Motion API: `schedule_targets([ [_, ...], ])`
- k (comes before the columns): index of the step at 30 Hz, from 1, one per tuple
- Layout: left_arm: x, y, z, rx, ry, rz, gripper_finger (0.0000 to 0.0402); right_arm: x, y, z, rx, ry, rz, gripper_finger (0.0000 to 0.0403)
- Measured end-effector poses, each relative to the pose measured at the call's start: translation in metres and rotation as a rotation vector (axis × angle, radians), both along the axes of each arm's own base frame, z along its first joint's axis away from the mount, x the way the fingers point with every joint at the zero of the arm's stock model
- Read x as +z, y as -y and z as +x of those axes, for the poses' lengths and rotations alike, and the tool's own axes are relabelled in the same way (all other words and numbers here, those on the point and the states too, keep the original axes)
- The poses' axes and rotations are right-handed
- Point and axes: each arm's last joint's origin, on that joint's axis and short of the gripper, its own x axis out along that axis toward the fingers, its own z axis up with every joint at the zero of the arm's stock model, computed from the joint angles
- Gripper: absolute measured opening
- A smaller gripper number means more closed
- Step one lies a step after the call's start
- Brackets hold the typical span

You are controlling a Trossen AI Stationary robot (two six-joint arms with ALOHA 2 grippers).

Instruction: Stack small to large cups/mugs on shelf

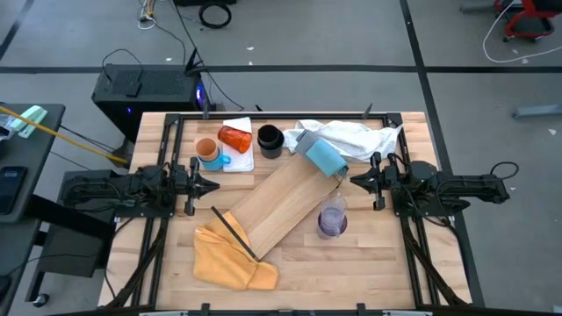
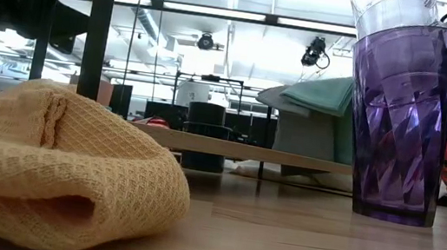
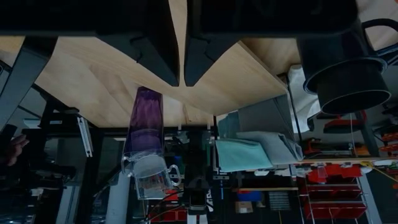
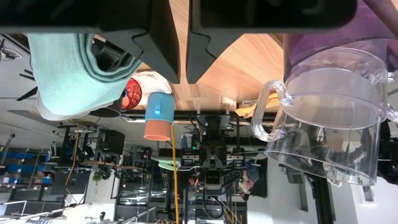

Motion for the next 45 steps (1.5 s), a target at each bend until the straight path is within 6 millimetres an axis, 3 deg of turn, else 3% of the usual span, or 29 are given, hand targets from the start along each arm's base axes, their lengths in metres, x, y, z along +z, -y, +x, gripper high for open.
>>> schedule_targets([
  [15,0.0,0.0,0.0,0.003,0.001,0.052,0.0041,0.003,0.0,0.0,-0.001,0.035,0.001,0.0035],
  [20,0.001,0.0,0.0,0.002,0.016,0.072,0.0036,0.014,0.0,-0.001,-0.002,0.148,-0.002,0.0035],
  [25,0.001,0.0,0.0,0.005,0.024,0.079,0.0029,0.037,0.0,-0.009,0.008,0.396,0.033,0.0035],
  [32,0.002,0.0,0.0,0.005,0.028,0.073,0.0032,0.085,0.0,-0.027,0.005,0.613,0.019,0.0035],
  [37,0.002,0.0,0.0,0.004,0.032,0.072,0.0039,0.149,-0.001,-0.042,-0.011,0.765,-0.032,0.0035],
  [40,0.003,0.0,0.0,0.003,0.035,0.076,0.0037,0.186,-0.001,-0.032,-0.025,0.669,-0.067,0.0035],
  [45,0.003,0.0,0.0,0.002,0.037,0.078,0.0029,0.247,0.003,0.008,-0.052,0.41,-0.096,0.0035],
])
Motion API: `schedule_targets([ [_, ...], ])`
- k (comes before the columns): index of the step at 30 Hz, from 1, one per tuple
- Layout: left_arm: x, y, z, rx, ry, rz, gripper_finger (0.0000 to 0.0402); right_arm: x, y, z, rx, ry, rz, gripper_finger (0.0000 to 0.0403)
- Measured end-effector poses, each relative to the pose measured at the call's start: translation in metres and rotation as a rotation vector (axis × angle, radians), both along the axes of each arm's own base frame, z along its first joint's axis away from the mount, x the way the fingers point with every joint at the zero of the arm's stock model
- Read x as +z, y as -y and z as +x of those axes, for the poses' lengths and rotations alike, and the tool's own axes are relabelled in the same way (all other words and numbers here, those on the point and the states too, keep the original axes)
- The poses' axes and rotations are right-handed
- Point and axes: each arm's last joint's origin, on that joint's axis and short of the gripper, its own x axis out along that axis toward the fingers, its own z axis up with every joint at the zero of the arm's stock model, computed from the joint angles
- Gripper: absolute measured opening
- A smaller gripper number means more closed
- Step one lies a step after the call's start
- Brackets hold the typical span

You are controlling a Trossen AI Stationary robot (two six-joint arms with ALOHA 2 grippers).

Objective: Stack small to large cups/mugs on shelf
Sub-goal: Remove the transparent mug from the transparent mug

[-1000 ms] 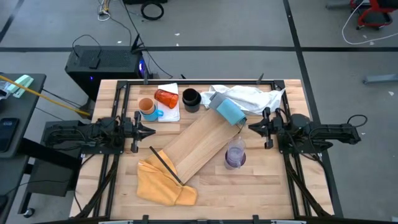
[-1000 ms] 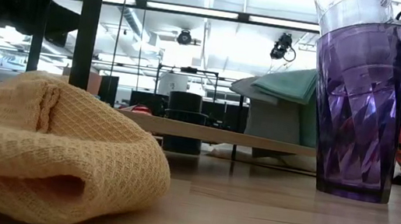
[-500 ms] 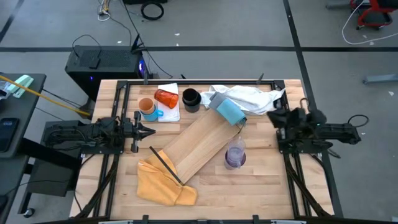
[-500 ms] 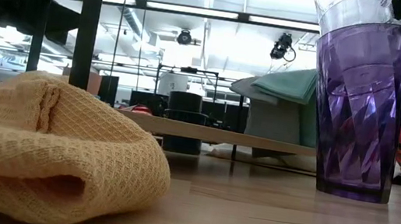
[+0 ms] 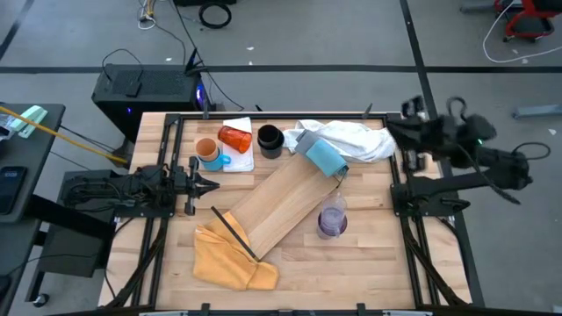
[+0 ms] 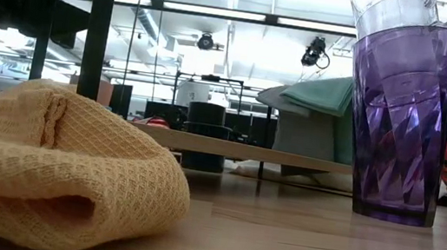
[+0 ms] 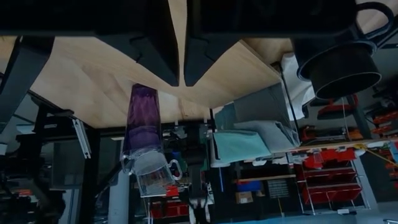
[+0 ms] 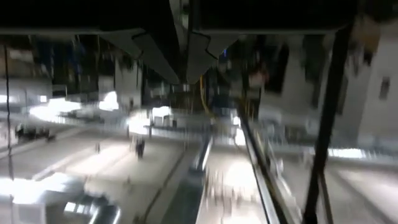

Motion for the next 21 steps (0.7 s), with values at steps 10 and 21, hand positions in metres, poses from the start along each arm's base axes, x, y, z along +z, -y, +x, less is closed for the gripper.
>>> schedule_targets([
  [10,0.006,0.0,0.0,0.0,0.061,0.002,0.0028,0.066,0.022,0.079,0.105,-0.499,0.133,0.0035],
  [21,0.04,0.0,-0.009,0.013,0.415,0.054,0.0039,0.068,0.04,0.102,0.125,-0.621,0.251,0.0035],
])
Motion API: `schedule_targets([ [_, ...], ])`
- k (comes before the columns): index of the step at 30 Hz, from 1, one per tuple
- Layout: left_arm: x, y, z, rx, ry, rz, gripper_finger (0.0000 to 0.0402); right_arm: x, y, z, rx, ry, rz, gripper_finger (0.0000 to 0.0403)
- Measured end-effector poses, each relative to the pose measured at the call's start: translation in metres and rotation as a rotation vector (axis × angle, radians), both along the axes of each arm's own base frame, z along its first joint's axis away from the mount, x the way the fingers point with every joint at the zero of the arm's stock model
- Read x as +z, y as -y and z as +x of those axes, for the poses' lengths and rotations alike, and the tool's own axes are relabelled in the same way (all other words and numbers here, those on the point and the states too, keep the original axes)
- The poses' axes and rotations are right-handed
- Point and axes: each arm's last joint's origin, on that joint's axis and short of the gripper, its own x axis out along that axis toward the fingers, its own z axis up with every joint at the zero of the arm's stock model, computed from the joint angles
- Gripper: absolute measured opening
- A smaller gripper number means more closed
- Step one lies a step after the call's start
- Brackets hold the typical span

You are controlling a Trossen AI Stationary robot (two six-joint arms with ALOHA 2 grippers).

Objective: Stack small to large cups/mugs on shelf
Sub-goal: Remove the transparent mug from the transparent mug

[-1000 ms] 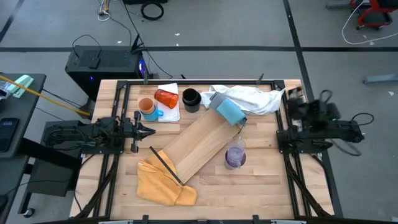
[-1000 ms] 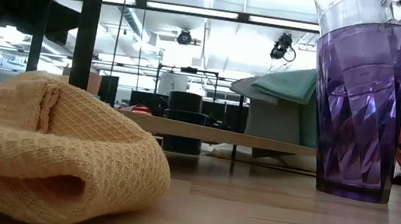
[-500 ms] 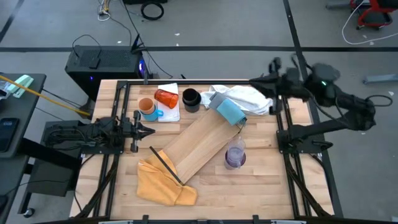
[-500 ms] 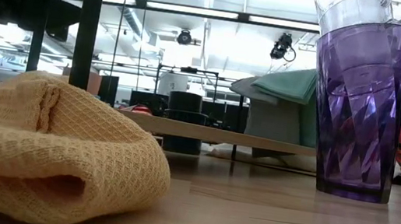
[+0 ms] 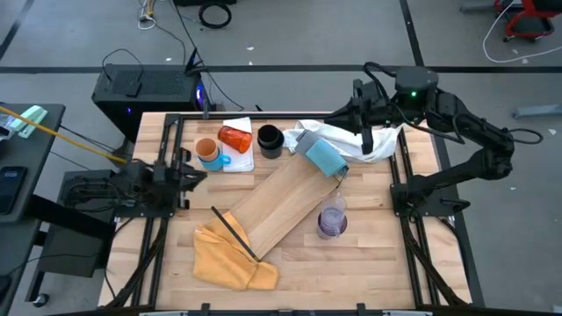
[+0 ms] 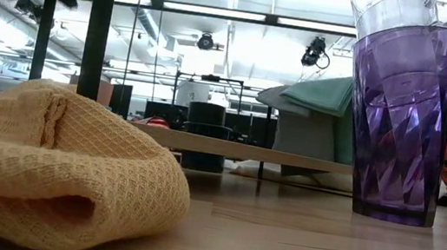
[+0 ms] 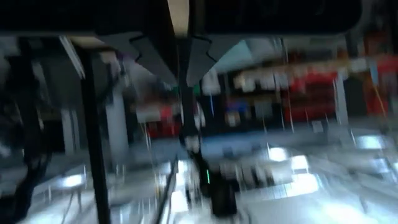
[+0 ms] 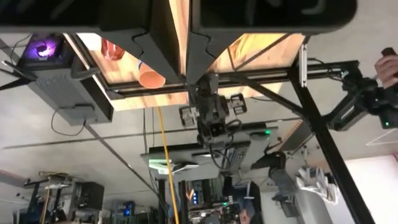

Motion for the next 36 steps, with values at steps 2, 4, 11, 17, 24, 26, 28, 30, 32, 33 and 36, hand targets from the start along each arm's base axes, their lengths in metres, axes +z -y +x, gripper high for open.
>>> schedule_targets([
  [2,0.008,0.0,-0.004,0.011,0.09,0.022,0.0038,0.001,0.0,0.0,-0.004,0.014,0.005,0.0035],
  [4,0.015,0.0,-0.009,0.021,0.173,0.037,0.0034,0.003,0.0,0.0,-0.005,0.025,0.012,0.0035],
  [11,0.057,0.0,-0.023,0.04,0.23,0.046,0.0018,0.006,0.001,0.001,-0.027,0.06,0.032,0.0035],
  [17,0.092,-0.002,-0.032,0.093,0.108,0.021,0.002,0.011,0.002,0.002,-0.049,0.113,0.026,0.0035],
  [24,0.129,-0.002,-0.034,0.07,-0.018,-0.013,0.0022,0.012,0.004,0.001,-0.061,0.119,0.058,0.0035],
  [26,0.141,-0.002,-0.036,0.064,-0.036,-0.023,0.0018,0.013,0.003,-0.001,-0.055,0.124,0.058,0.0035],
  [28,0.153,-0.002,-0.038,0.06,-0.051,-0.033,0.0016,0.014,0.003,-0.003,-0.046,0.129,0.047,0.0035],
  [30,0.163,-0.002,-0.038,0.059,-0.076,-0.036,0.0014,0.015,0.002,-0.005,-0.031,0.135,0.008,0.0035],
  [32,0.172,-0.002,-0.038,0.047,-0.104,-0.066,0.0015,0.016,0.001,-0.006,-0.018,0.149,-0.065,0.0035],
  [33,0.177,-0.002,-0.038,0.039,-0.114,-0.106,0.0017,0.017,0.001,-0.007,-0.011,0.153,-0.096,0.0035],
  [36,0.19,-0.004,-0.042,0.048,-0.138,-0.23,0.0023,0.021,-0.001,-0.006,0.005,0.191,-0.124,0.0035],
])
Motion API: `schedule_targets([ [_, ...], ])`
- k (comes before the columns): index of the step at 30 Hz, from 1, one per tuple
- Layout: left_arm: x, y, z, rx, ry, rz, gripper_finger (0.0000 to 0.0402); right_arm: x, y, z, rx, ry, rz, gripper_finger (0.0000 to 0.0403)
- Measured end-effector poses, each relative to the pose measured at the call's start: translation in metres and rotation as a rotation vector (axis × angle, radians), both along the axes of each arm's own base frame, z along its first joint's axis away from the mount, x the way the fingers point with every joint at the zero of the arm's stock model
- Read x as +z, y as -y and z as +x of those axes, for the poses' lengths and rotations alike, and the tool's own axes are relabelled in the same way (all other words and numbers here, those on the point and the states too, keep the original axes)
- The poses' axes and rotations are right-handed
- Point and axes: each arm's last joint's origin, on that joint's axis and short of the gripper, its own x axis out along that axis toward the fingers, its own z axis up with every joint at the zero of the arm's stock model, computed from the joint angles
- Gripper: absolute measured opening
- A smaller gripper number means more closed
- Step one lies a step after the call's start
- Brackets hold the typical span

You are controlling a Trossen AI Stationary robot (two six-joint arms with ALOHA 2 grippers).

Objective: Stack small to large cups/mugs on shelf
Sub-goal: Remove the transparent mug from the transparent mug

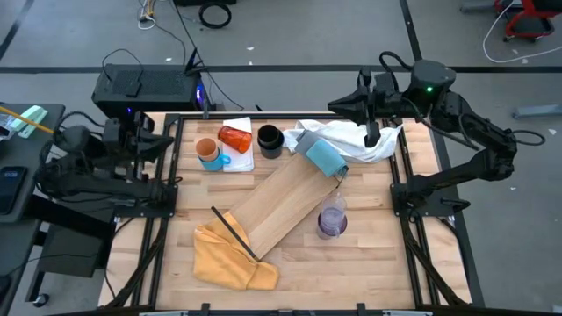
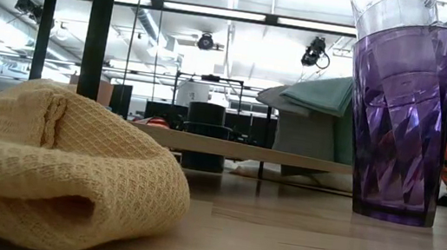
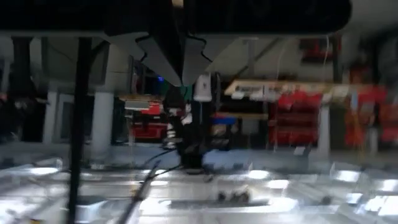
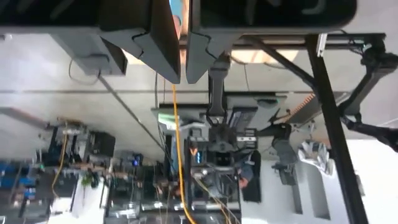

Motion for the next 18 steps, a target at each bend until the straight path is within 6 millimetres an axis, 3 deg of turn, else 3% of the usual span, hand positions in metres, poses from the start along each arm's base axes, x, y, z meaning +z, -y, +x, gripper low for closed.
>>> schedule_targets([
  [6,0.0107,-0.0001,-0.0013,0.001,-0.059,-0.007,0.0029,0.0022,-0.0021,0.0001,0.011,0.021,0.026,0.0035],
  [18,0.0109,-0.0001,-0.0015,0.001,-0.059,-0.013,0.0019,0.0008,-0.0011,0.0066,0.001,0.02,0.096,0.0035],
])
